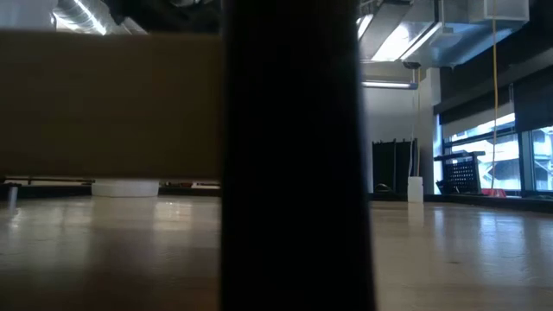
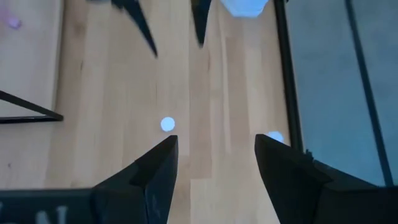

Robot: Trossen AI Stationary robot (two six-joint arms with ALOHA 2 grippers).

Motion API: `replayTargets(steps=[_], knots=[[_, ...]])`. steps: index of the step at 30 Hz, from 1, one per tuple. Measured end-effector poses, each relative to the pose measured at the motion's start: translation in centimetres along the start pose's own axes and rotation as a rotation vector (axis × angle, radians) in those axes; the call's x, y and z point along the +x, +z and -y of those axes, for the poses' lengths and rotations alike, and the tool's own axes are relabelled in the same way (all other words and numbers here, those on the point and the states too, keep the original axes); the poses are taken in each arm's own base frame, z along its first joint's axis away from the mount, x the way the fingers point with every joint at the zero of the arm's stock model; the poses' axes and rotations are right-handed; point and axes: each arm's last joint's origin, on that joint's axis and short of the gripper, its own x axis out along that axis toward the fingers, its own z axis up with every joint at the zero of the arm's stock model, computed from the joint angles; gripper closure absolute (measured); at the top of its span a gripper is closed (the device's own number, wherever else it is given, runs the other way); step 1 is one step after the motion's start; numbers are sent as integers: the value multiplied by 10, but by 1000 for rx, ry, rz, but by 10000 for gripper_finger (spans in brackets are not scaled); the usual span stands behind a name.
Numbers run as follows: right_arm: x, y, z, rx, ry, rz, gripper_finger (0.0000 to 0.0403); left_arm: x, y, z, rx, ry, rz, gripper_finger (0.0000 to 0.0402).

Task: Pick and place medicine bottles onto shelf by color

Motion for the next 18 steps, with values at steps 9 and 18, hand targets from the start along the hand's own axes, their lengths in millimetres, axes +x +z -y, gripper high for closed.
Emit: replayTargets(steps=[9,18], knots=[[-26,-6,-1,-1,-17,56,187,61,-18,20,98,-35,-47,107],[-25,-8,-1,-6,-12,39,187,99,-37,38,159,-80,-51,107]])
